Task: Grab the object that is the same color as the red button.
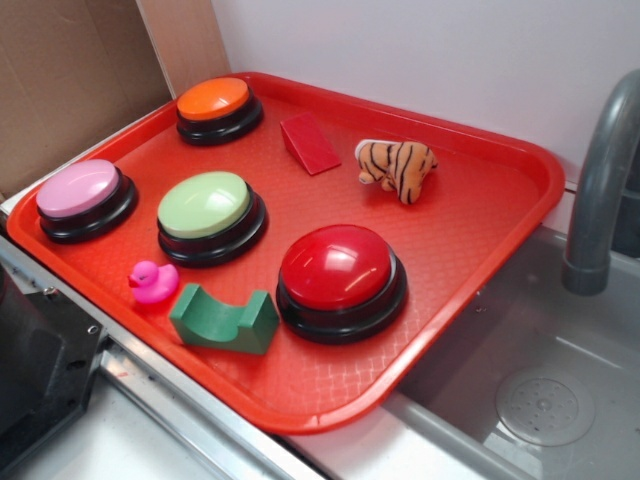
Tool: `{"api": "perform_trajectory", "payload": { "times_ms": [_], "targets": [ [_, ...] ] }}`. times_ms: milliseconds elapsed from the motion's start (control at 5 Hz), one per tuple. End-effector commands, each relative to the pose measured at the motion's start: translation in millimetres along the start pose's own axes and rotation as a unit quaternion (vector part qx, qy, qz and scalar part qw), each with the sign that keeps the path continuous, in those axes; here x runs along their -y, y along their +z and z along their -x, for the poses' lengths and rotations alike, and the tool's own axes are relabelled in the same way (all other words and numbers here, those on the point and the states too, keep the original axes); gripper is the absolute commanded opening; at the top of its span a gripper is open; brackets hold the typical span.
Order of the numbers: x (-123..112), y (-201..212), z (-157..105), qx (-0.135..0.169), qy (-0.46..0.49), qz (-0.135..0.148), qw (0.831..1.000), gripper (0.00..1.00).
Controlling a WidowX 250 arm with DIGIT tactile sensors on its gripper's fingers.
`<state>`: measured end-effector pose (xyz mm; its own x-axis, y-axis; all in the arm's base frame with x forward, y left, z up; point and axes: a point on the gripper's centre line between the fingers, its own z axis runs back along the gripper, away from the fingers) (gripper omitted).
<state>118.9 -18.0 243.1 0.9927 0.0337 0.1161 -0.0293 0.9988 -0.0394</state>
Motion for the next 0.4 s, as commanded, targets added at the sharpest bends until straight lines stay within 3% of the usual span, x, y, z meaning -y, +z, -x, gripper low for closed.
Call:
{"api": "perform_trajectory", "payload": {
  "times_ms": [0,200],
  "targets": [
    [0.0,0.0,0.0,0.000,0.000,0.000,1.000,1.00],
    [10.9,-7.7,-38.9,-0.020,0.005,0.023,1.000,1.00]
  ]
}}
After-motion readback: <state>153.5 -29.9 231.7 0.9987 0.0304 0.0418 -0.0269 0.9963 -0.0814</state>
